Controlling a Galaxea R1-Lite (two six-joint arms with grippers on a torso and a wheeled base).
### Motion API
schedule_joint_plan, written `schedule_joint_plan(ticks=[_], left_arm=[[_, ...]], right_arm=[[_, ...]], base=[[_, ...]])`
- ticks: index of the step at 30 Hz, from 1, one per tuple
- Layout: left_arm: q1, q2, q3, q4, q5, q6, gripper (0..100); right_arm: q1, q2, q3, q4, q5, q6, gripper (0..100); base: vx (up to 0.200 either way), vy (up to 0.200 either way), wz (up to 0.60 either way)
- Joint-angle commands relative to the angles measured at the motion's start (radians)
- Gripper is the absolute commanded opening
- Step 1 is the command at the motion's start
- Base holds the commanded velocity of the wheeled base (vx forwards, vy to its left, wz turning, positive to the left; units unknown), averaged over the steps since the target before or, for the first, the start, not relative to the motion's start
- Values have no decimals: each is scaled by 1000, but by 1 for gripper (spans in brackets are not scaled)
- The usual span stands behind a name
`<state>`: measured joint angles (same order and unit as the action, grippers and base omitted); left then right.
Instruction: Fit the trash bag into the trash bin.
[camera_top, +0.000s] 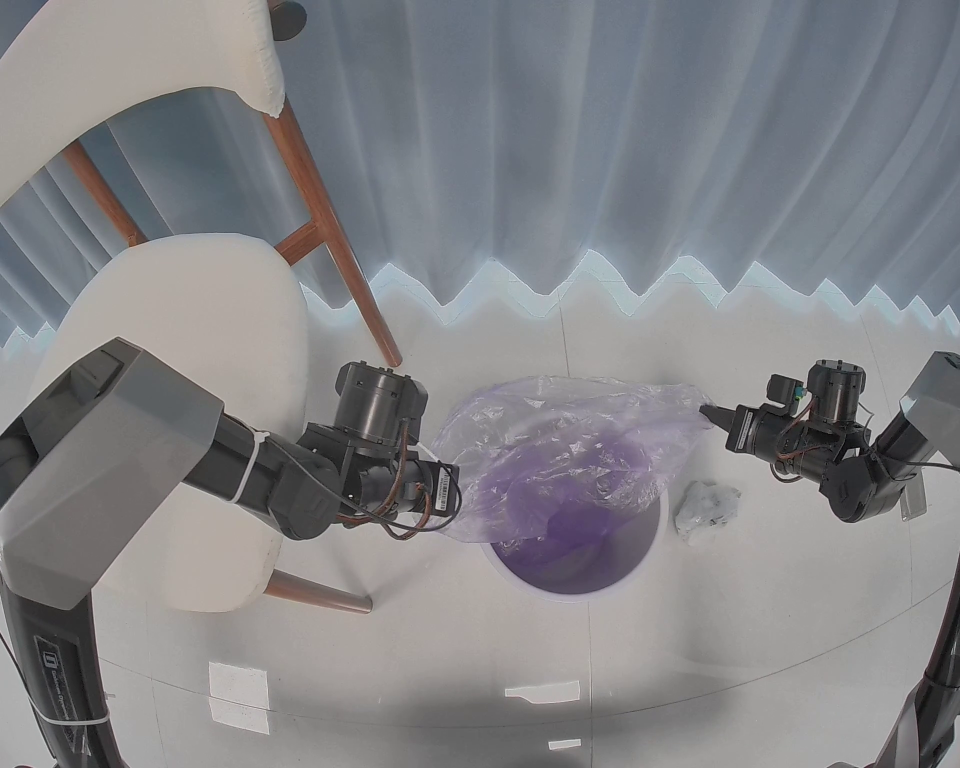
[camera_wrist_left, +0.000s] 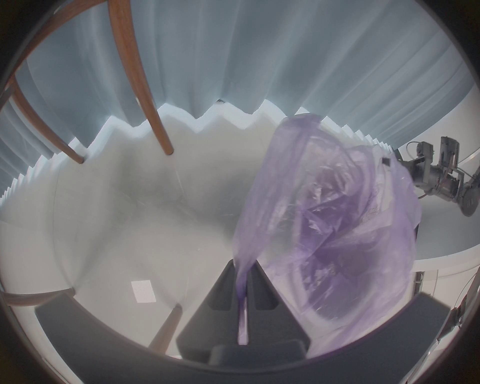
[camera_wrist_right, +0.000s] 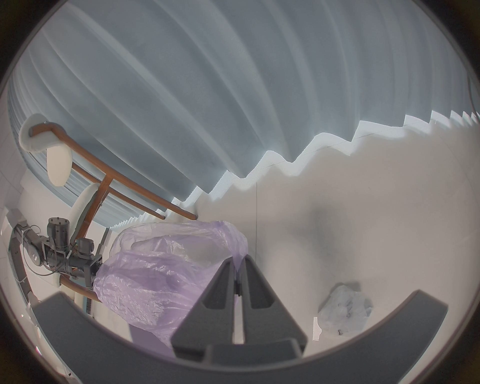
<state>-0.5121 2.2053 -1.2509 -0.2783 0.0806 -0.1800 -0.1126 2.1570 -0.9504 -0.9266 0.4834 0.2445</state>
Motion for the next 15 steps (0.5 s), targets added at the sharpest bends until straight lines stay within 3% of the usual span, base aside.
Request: schedule_joint_plan(ticks=[1, 6, 7, 8, 9, 12, 15], left_arm=[[-34, -10, 2, -21, 7, 1, 0], [-45, -12, 2, -24, 30, 2, 0], [-48, -12, 2, -24, 36, 2, 100], [-49, -12, 1, -25, 41, 1, 100], [-49, -12, 1, -25, 41, 1, 100], [-60, -29, 2, -25, 41, 1, 100], [-66, -75, 7, -19, 44, 2, 100]], right_arm=[[-4, 24, 25, -21, 0, 3, 0], [-4, 21, 13, -44, -2, 3, 0], [-2, 18, 15, -43, -3, 1, 0], [-2, 15, 18, -43, -3, 1, 0], [-2, 14, 19, -43, -3, 1, 100], [-2, -57, 41, -14, -3, 26, 100], [-2, -118, 87, 26, -2, 110, 100]], base=[[0, 0, 0], [0, 0, 0], [0, 0, 0], [0, 0, 0], [0, 0, 0], [0, 0, 0], [0, 0, 0]])
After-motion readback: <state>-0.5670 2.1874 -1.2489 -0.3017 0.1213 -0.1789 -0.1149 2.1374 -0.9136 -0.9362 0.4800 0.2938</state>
